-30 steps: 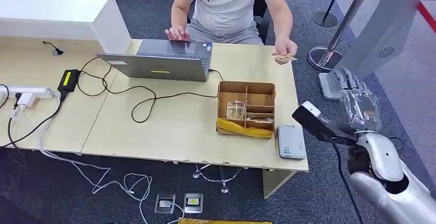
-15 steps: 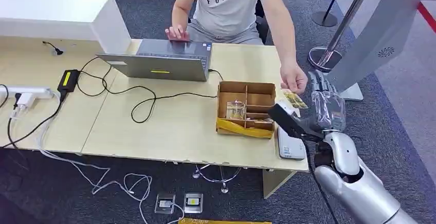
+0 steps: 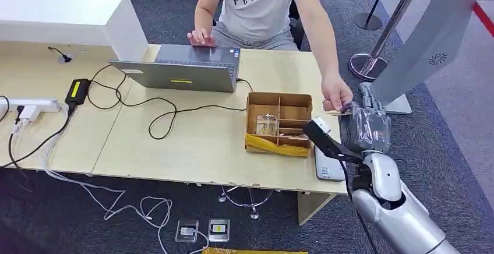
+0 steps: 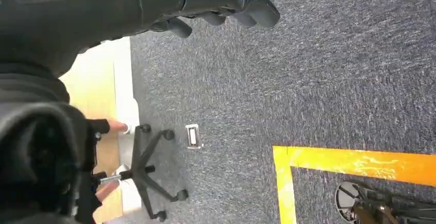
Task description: Pass the card to the sensor for recognition and then transmit it.
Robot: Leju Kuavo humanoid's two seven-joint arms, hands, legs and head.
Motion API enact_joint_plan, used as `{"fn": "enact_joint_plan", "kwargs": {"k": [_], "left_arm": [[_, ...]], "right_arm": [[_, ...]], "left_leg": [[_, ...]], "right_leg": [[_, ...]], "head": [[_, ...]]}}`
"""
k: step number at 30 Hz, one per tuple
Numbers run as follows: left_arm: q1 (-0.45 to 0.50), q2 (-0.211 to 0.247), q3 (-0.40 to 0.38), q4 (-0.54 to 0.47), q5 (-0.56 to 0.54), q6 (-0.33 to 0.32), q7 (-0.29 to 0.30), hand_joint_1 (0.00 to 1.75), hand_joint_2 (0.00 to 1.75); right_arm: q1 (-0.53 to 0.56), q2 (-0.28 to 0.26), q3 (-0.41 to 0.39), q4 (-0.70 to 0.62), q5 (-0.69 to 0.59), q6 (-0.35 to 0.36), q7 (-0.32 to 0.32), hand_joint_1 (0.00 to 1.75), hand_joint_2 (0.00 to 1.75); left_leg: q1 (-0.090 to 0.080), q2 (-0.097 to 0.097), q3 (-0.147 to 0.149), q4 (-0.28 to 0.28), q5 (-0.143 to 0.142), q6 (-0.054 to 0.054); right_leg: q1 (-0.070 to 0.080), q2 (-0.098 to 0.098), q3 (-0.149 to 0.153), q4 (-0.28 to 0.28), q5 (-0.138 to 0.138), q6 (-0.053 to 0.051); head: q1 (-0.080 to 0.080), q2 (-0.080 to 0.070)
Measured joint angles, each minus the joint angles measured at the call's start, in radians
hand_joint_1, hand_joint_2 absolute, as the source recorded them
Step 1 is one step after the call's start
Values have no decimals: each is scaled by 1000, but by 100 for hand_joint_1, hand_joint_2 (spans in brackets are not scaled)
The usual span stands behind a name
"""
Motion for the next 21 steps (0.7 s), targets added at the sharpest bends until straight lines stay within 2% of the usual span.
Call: {"fn": "enact_joint_plan", "kwargs": {"k": [13,21], "left_arm": [[0,0,0,3,-2,5,-9,0,0],[0,-1,0,6,5,12,7,0,0]], "right_arm": [[32,12,-28,29,0,5,-3,175,175],[67,36,-27,103,-43,-6,-37,175,175]], "left_leg": [[0,1,0,0,0,0],[0,1,0,0,0,0]], "right_leg": [[0,0,0,0,0,0],[0,0,0,0,0,0]], "head": [[0,0],[0,0]]}}
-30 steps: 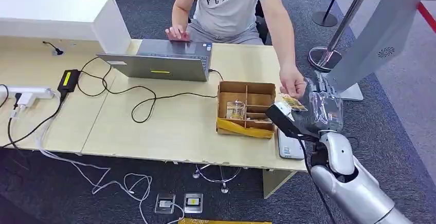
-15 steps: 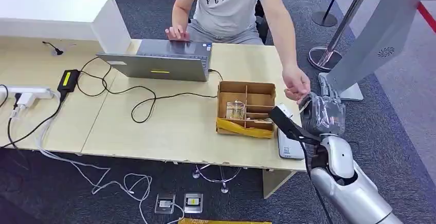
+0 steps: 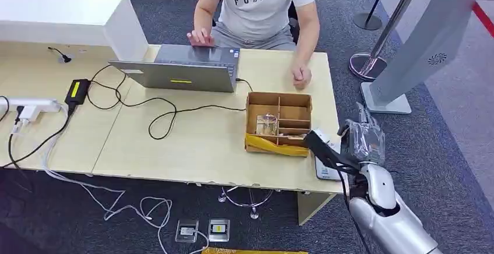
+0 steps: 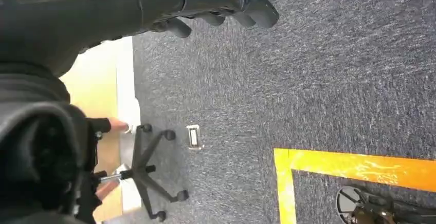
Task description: Pass the card to the sensor for recognition and then transmit it.
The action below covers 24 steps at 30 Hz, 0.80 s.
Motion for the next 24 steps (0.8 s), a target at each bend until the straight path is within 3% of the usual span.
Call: {"fn": "enact_joint_plan", "kwargs": {"k": [15,24], "left_arm": [[0,-5,0,0,-7,10,3,0,0],[0,-7,1,0,-8,19,15,0,0]], "right_arm": [[25,73,8,196,-55,0,-41,175,175],[15,85,3,270,-78,-3,-37,175,175]], "left_leg": [[0,0,0,0,0,0],[0,1,1,0,0,0]], "right_leg": [[0,0,0,0,0,0],[0,1,1,0,0,0]], "head": [[0,0],[0,0]]}}
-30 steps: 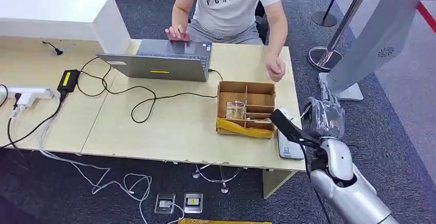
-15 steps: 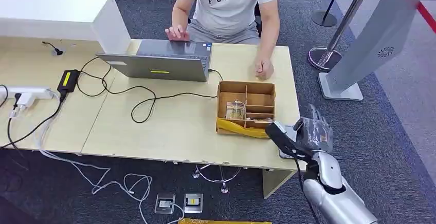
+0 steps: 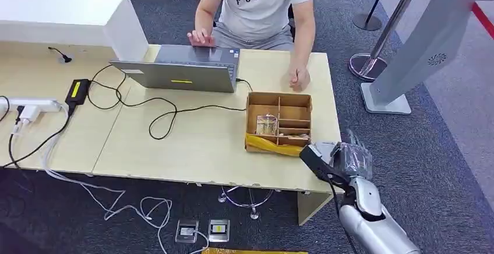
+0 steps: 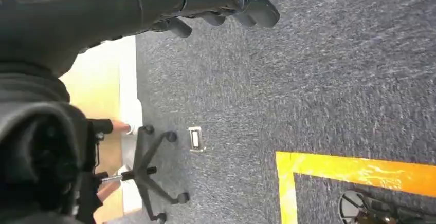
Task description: Pass the card to the sensor for recognition and then transmit it.
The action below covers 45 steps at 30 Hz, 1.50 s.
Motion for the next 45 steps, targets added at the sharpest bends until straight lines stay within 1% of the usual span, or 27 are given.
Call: {"fn": "enact_joint_plan", "kwargs": {"k": [5,18,21,26,29,33,36,38,41,45], "left_arm": [[0,-1,0,0,-3,1,2,0,0],[0,-1,0,5,-21,-3,0,0,0],[1,-1,0,7,-35,-10,-10,0,0],[1,0,0,9,-55,-16,-23,0,0],[2,0,0,14,-67,-21,-28,0,0],[2,0,0,14,-81,-22,-29,0,0],[2,0,0,14,-88,-23,-30,0,0],[1,0,0,14,-95,-24,-32,0,0],[1,0,0,14,-107,-31,-40,0,0],[0,0,0,14,-115,-34,-42,0,0]], "right_arm": [[2,4,-16,31,-7,-3,-6,175,175],[2,4,-52,47,-26,-6,0,175,175],[2,-9,-76,6,-37,5,29,175,175],[-8,-46,-116,-116,-31,63,94,175,175],[-38,-77,-135,-199,-31,98,133,175,175],[-86,-110,-146,-289,-31,127,162,175,175],[-131,-127,-145,-353,-38,143,174,175,175],[-166,-128,-139,-374,-57,143,177,175,175],[-207,-121,-113,-382,-76,122,157,175,175],[-224,-99,-68,-382,-77,90,129,175,175]], "left_leg": [[0,0,0,0,0,0],[0,2,1,0,0,0],[0,2,1,0,0,0],[0,2,0,0,0,0],[0,2,1,0,0,0],[0,3,0,0,0,0],[0,3,0,0,0,0],[0,3,0,0,0,0],[0,2,0,0,0,0],[0,2,0,0,0,0]], "right_leg": [[0,1,0,0,0,0],[0,2,0,0,0,0],[0,2,0,0,1,0],[0,2,0,0,1,0],[0,2,0,0,1,0],[0,2,0,0,2,0],[0,2,0,0,2,0],[0,2,0,0,2,0],[0,2,0,0,2,0],[0,2,0,0,2,0]], "head": [[0,0],[0,0],[0,0],[0,0],[0,0],[0,0],[0,0],[0,0],[0,0],[0,0]]}}
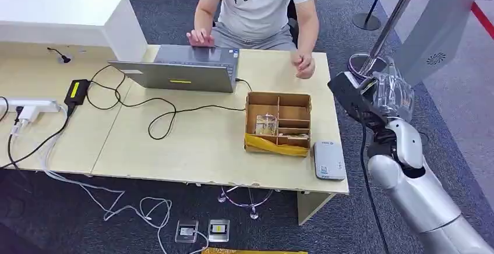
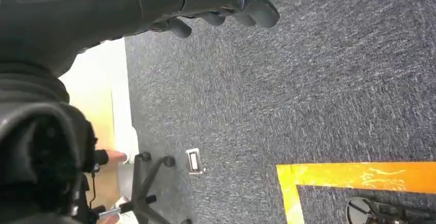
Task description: Pass the card to the sensor for recognition and then transmit it.
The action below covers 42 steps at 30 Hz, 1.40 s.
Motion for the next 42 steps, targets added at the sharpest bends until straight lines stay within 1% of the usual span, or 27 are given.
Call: {"fn": "enact_joint_plan", "kwargs": {"k": [5,10,21,22,23,24,30,36,38,40,42], "left_arm": [[0,0,0,0,-1,-3,0,0,0],[0,0,0,0,0,-6,0,0,0],[1,0,0,0,10,-6,7,0,0],[1,0,0,0,10,-6,7,0,0],[1,0,0,0,9,-7,7,0,0],[1,0,0,0,8,-8,7,0,0],[1,0,0,0,2,-8,7,0,0],[1,0,1,0,2,-6,7,0,0],[1,0,3,0,7,-6,7,0,0],[2,0,5,0,11,-6,13,0,0],[4,0,8,2,11,-6,19,0,0]], "right_arm": [[-13,26,41,13,40,-24,-27,175,175],[-13,54,67,44,48,-39,-44,175,175],[-14,106,95,108,84,-38,-72,175,175],[-13,108,95,113,88,-38,-72,166,175],[-13,113,96,118,92,-38,-74,145,175],[-14,114,96,122,97,-37,-77,0,175],[-14,129,96,152,142,-44,-78,0,175],[-13,129,95,167,166,-35,-80,0,175],[-12,129,95,168,171,-13,-81,0,175],[-5,126,91,158,171,26,-78,0,175],[15,109,82,124,169,73,-69,0,175]], "left_leg": [[0,0,0,0,0,0],[0,0,0,0,0,0],[0,0,0,0,0,0],[0,0,0,0,0,0],[0,0,0,0,0,0],[0,0,0,0,0,0],[0,0,0,0,0,0],[0,0,0,0,0,0],[0,0,1,0,0,0],[0,0,1,0,0,0],[0,0,1,0,0,0]], "right_leg": [[0,0,0,0,0,0],[0,0,0,0,0,0],[0,0,-1,0,0,0],[0,0,-1,0,0,0],[0,0,-1,0,0,0],[0,0,-1,0,0,0],[0,0,-1,0,0,0],[0,0,-1,0,0,0],[0,0,-1,0,0,0],[0,0,-1,0,0,0],[0,0,-1,0,0,0]], "head": [[0,0],[0,0],[0,0],[0,0],[0,0],[0,0],[0,0],[0,0],[0,0],[0,0],[0,0]]}}
